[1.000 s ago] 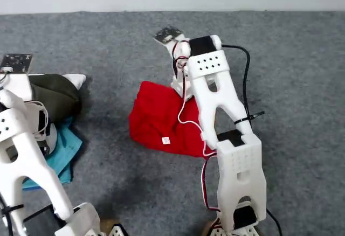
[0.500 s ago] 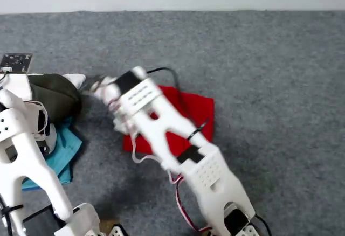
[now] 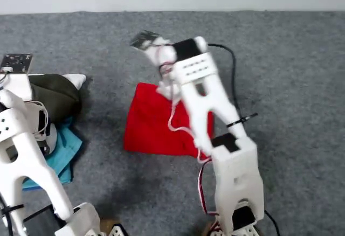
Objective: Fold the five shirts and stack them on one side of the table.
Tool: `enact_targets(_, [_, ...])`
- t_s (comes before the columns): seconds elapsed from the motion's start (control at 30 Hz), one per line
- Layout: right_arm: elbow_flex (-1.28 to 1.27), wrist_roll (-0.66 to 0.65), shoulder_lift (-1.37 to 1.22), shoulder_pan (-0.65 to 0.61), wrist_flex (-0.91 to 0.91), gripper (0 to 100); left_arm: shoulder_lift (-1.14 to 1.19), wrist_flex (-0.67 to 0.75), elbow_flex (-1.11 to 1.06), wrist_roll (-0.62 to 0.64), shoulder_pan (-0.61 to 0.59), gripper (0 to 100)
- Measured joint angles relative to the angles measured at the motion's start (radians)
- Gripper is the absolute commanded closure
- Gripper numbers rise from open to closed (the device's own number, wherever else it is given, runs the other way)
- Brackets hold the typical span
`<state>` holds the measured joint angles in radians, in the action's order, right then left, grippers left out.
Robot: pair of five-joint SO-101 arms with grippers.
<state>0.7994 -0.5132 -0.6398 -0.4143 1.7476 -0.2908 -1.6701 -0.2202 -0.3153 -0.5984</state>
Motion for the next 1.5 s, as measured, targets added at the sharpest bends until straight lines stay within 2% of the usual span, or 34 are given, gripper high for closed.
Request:
enact_targets(0.1, [-0.002,-0.04,-0.071,0.071,-0.023,98.9,0.0,0.0,0.0,0.0,0.0,92])
enact_targets(0.2, [-0.002,-0.044,-0.126,0.066,-0.029,98.9,0.0,0.0,0.0,0.0,0.0,92])
enact_targets(0.4, [-0.002,-0.046,-0.186,-0.112,0.008,98.9,0.0,0.0,0.0,0.0,0.0,92])
enact_targets(0.53, [-0.002,0.038,-0.181,-0.258,0.008,98.9,0.0,0.0,0.0,0.0,0.0,92])
enact_targets(0.7, [-0.078,0.074,-0.049,-0.359,0.008,98.9,0.0,0.0,0.0,0.0,0.0,92])
enact_targets(0.83, [-0.089,0.023,0.063,-0.327,0.008,98.8,0.0,0.0,0.0,0.0,0.0,92])
enact_targets(1.03, [-0.089,-0.086,0.074,-0.121,-0.049,98.9,0.0,0.0,0.0,0.0,0.0,92])
enact_targets(1.13, [-0.089,-0.112,-0.011,-0.064,-0.095,98.9,0.0,0.0,0.0,0.0,0.0,92])
enact_targets(1.3, [-0.089,-0.117,-0.166,-0.114,-0.098,98.9,0.0,0.0,0.0,0.0,0.0,92])
enact_targets(1.5, [-0.089,-0.051,-0.175,-0.305,0.006,98.9,0.0,0.0,0.0,0.0,0.0,92])
